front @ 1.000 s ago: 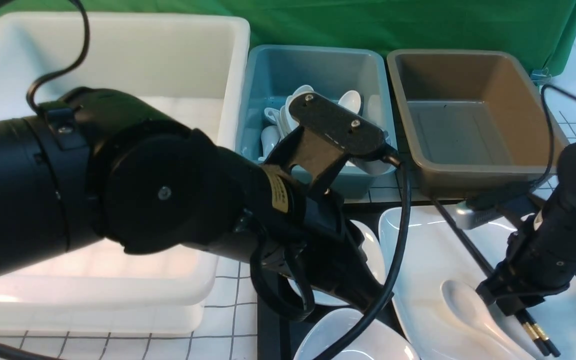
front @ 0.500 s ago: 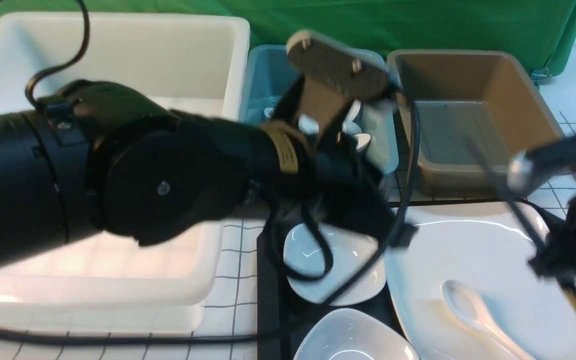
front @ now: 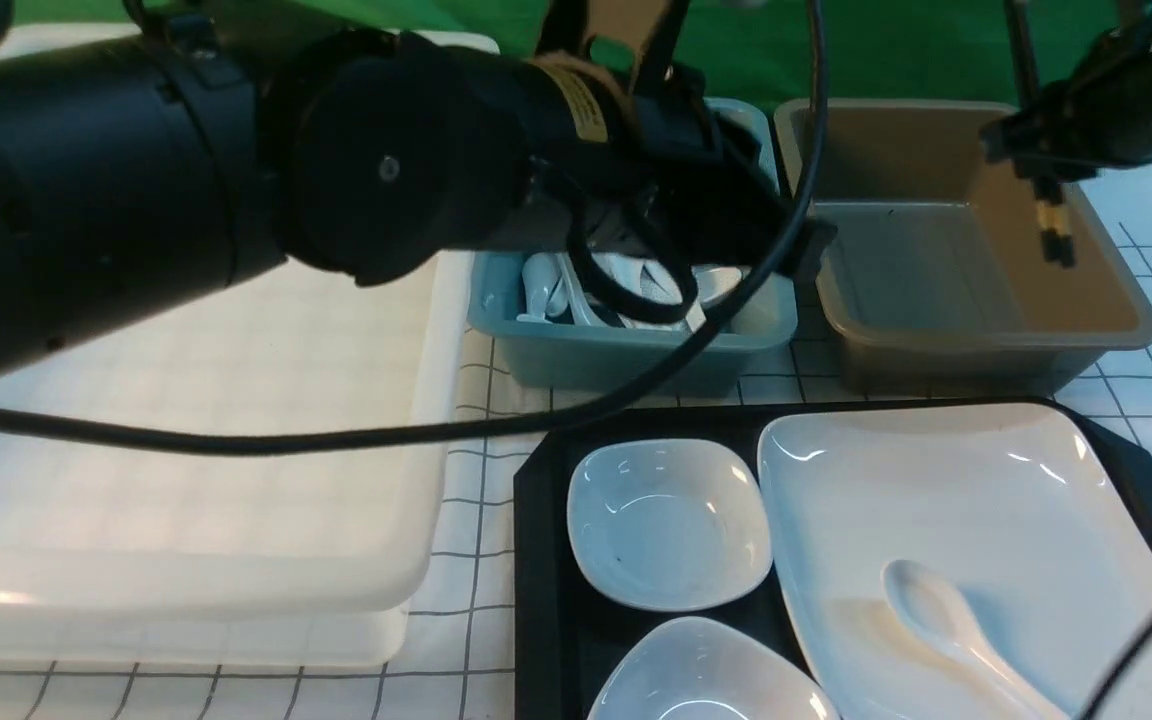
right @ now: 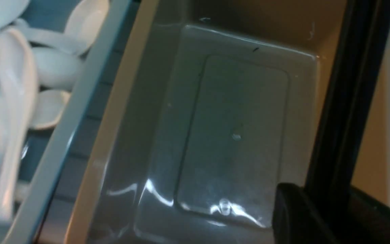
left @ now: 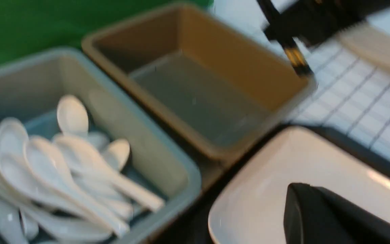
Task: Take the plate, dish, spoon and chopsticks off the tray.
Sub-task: Use the right arm to put the chopsticks into the small storage box on the right
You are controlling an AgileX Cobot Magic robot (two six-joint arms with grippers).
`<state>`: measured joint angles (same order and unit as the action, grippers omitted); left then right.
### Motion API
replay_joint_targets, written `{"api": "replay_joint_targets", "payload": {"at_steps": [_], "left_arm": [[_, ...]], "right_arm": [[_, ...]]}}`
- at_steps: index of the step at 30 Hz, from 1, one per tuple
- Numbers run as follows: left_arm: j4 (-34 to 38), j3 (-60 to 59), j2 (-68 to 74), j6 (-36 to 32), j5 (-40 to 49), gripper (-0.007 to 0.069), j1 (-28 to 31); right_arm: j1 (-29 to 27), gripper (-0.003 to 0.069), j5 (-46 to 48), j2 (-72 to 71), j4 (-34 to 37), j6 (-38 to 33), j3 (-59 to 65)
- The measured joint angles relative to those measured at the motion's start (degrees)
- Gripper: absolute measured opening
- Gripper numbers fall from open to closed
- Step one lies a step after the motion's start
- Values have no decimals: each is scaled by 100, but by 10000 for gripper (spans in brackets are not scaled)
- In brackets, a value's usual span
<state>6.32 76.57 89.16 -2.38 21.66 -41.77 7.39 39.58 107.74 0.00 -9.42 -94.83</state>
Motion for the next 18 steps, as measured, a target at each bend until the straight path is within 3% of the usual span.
{"api": "replay_joint_targets", "payload": {"at_steps": [3,7,9,12,15,16,18], "left_arm": [[-8,5,0,0,258,-2,2],[-18,5,0,0,586,-2,2],[-18,5,0,0,652,-2,2],[-23,5,0,0,705,-2,2],[-33,5,0,0,804,-2,2],[-33,5,0,0,888,-2,2],[-33,7,0,0,1093,-2,2]], "right_arm": [[0,154,-2,558,0,72,-365],[0,347,35,1117,0,202,-568],[0,393,200,1155,0,214,-573],[0,402,616,1118,0,253,-588],[10,261,1904,750,0,206,-598],[31,167,2378,522,31,107,-580],[92,50,2742,-132,75,23,-315]]}}
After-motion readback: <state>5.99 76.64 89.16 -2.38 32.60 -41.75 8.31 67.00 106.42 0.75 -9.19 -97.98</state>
